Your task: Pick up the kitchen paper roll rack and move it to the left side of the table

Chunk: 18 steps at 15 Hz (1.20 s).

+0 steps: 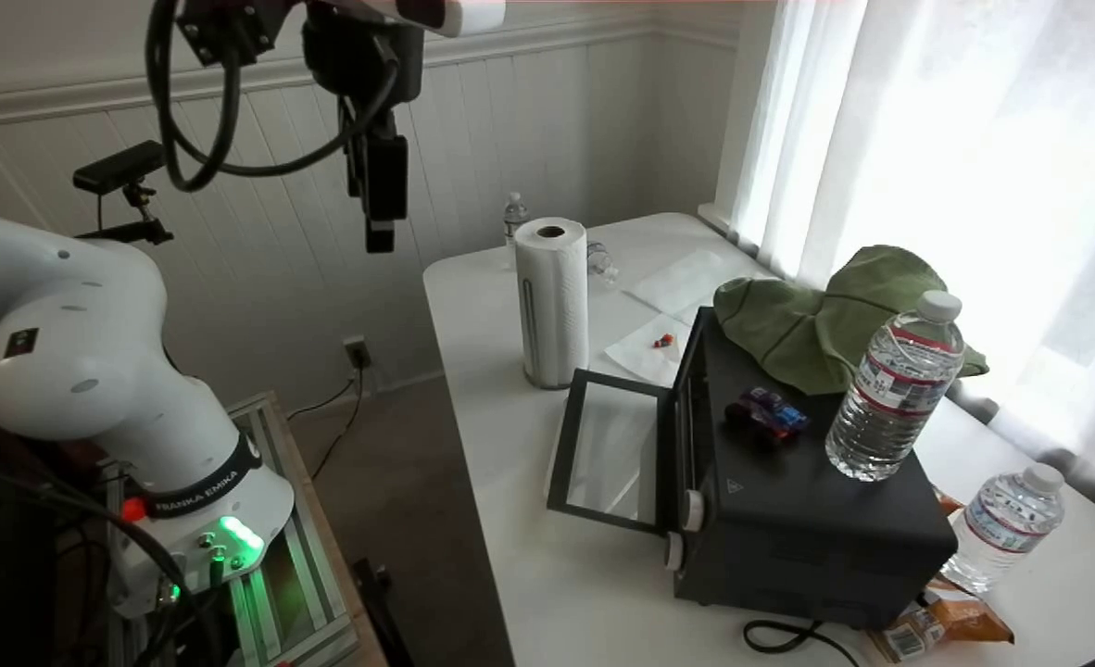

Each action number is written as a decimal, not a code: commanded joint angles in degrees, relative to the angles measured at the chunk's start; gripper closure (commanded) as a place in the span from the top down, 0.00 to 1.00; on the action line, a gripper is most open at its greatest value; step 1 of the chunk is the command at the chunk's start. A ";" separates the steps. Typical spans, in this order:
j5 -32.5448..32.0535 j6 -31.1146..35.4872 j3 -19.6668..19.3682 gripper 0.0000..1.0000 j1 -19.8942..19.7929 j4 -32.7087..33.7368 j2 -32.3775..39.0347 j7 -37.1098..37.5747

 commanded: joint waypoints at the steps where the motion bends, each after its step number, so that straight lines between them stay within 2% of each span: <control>1: 2.27 -3.10 4.48 1.00 -2.11 -1.01 1.13 10.61; 5: 7.67 -3.06 8.89 1.00 -2.87 -3.50 1.86 25.13; 9: 14.64 3.94 12.13 1.00 -4.64 -9.41 0.54 37.09; 14: 19.22 18.23 15.25 1.00 -6.64 -16.41 2.14 48.11; 18: 21.06 31.07 16.98 1.00 -5.92 -19.21 4.81 56.27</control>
